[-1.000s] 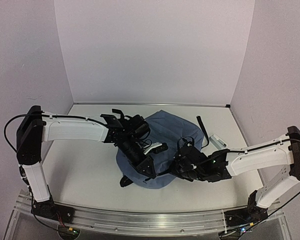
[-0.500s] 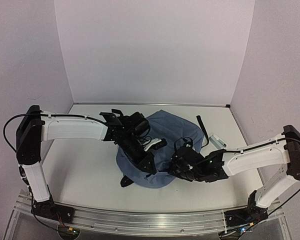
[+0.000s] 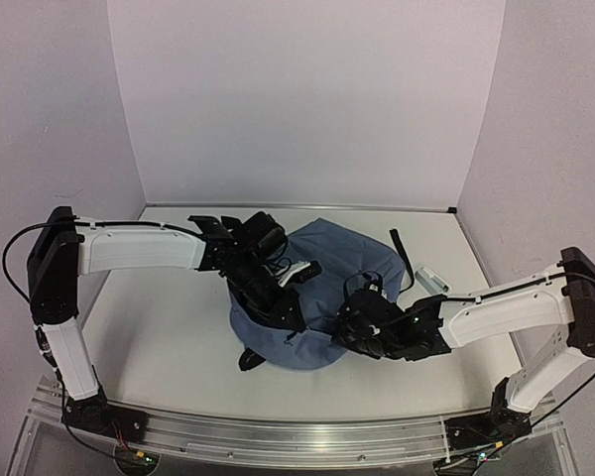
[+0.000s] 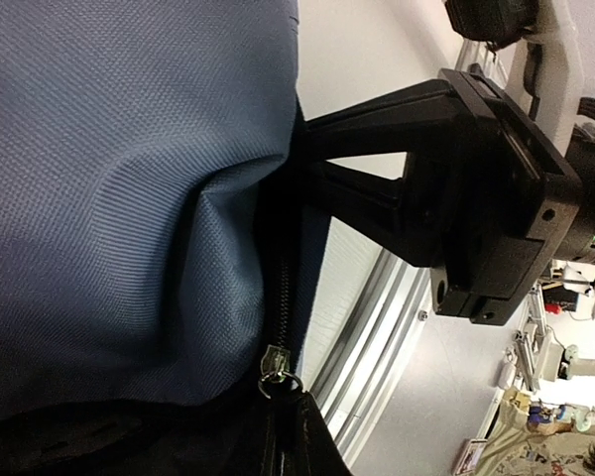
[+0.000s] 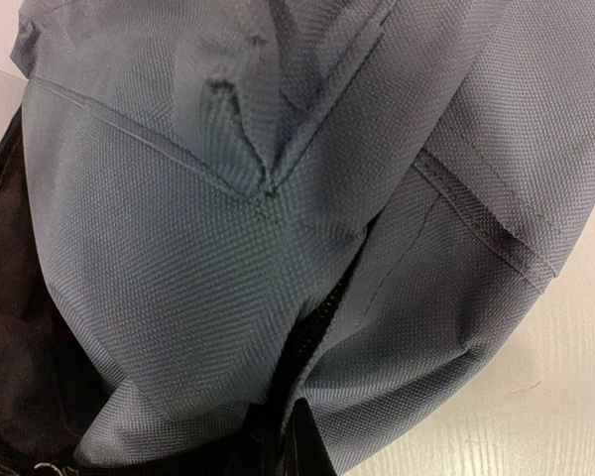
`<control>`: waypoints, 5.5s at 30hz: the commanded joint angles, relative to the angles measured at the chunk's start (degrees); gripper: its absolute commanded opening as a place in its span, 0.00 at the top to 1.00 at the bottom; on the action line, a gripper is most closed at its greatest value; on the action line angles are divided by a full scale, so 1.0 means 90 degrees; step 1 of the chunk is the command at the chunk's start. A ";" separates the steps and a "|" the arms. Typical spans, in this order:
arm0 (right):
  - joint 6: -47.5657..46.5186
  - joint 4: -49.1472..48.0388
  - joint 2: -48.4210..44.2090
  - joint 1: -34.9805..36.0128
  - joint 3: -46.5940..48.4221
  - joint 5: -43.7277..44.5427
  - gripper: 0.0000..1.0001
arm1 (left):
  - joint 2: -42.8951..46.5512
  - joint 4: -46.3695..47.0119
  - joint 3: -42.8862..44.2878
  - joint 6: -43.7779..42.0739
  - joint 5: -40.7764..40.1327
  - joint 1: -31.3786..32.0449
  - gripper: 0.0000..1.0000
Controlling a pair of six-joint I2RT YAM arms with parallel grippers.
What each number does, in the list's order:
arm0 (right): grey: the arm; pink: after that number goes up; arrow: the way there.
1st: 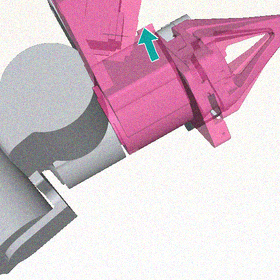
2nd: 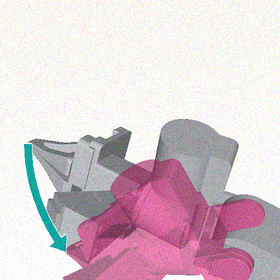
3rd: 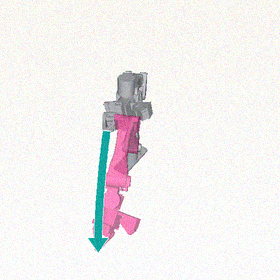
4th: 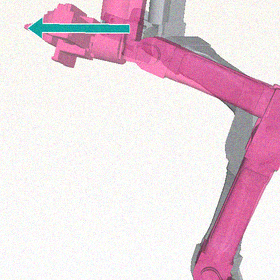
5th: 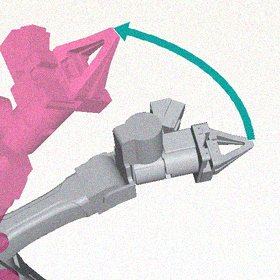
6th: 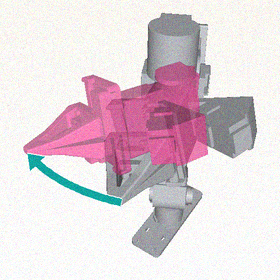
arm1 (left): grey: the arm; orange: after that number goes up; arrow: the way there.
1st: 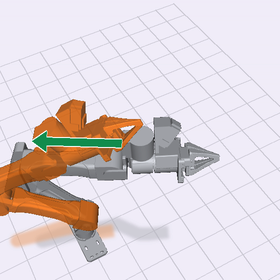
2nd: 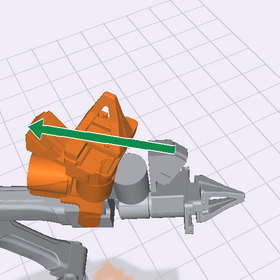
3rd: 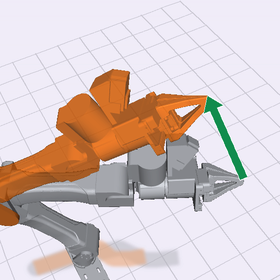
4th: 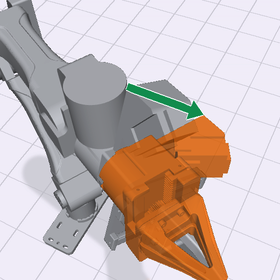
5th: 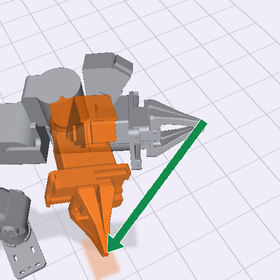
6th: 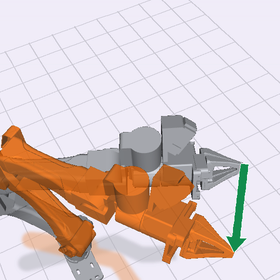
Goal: Pack the student bag
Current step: Zip the student bag at the center of the board.
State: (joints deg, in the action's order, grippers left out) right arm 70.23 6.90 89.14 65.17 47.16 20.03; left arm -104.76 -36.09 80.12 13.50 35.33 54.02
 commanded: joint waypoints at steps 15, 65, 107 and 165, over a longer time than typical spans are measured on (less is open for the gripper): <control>0.0117 0.1491 0.0325 -0.0305 0.0200 0.0930 1.00 | 0.1008 -0.0858 -0.0811 -0.0073 -0.1474 -0.0458 1.00; -0.6456 -0.0005 0.0685 0.0441 0.2029 -0.1862 0.41 | 0.0995 -0.1156 -0.0464 -0.1012 0.1313 -0.1047 1.00; -0.5245 0.1000 0.0220 0.1259 0.1065 0.0048 1.00 | 0.0766 -0.0390 -0.0484 -0.1054 -0.3514 -0.2136 1.00; -0.5398 0.0783 0.1521 0.1608 0.3450 -0.0768 1.00 | 0.0718 0.2497 -0.0889 -0.0947 -0.3644 -0.2063 1.00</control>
State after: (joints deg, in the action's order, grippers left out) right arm 20.06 14.18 107.25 75.87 78.25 19.90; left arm -96.95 -20.42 67.87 7.21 7.16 37.27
